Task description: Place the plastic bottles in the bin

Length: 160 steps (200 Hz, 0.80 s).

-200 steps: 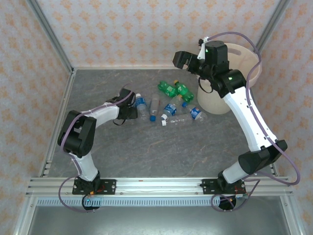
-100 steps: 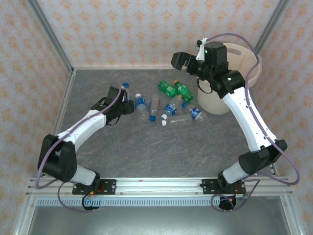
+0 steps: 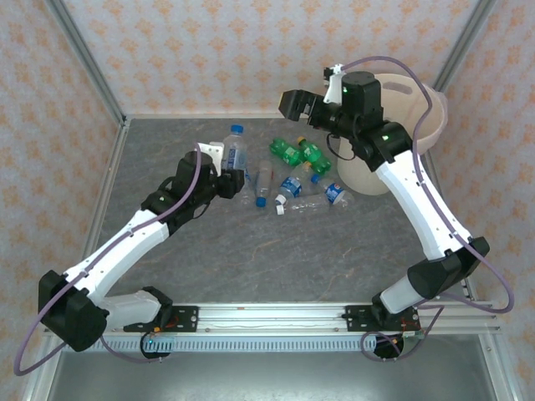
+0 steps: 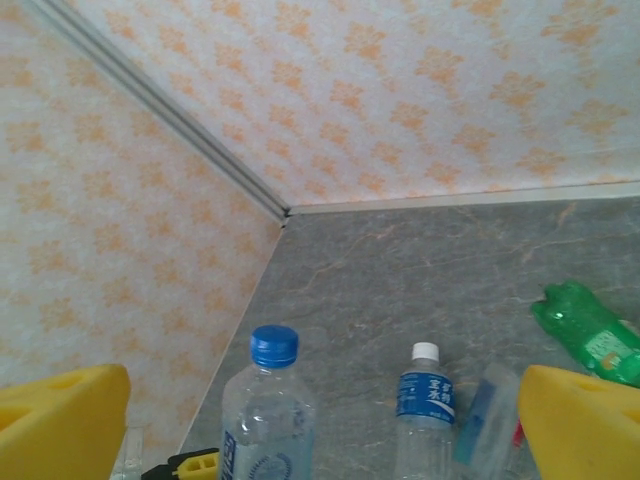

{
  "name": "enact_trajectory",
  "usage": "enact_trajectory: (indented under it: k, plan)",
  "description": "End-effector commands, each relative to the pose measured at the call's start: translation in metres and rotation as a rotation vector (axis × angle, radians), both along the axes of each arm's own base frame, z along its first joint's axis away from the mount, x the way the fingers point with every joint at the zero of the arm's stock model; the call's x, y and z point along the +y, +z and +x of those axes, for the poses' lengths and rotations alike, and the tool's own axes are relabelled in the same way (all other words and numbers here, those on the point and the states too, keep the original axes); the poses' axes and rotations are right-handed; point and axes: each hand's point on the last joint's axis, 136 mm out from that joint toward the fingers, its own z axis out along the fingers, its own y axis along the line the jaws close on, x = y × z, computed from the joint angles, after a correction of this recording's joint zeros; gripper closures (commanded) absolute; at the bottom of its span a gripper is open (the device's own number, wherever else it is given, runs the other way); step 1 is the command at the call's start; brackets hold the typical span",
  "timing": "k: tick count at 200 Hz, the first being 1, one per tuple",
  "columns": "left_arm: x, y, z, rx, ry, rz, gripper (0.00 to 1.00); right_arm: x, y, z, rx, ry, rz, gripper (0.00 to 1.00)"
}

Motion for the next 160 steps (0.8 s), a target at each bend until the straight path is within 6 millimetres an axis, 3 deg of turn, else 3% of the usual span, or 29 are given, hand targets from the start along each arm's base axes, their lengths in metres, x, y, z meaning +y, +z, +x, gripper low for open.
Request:
enact_trajectory:
  k: [1,37,72,109,160]
  plan:
    - [-0.013,0.045,-0.002,-0.126,-0.053,-0.039,0.52,0.017,0.016,-0.01,-0.042,0.107,0.062,0.11]
    - [-0.025,0.07,-0.01,-0.185,-0.108,-0.08,0.52,0.04,0.005,-0.018,0.012,0.216,0.087,0.32]
    - [-0.036,0.079,-0.016,-0.191,-0.148,-0.086,0.52,0.057,-0.006,-0.021,0.056,0.269,0.087,0.34]
    - [-0.046,0.086,-0.024,-0.201,-0.178,-0.083,0.52,0.072,-0.02,-0.021,0.103,0.302,0.064,0.43]
    - [-0.058,0.088,-0.029,-0.203,-0.214,-0.084,0.53,0.085,-0.021,-0.023,0.106,0.326,0.066,0.44]
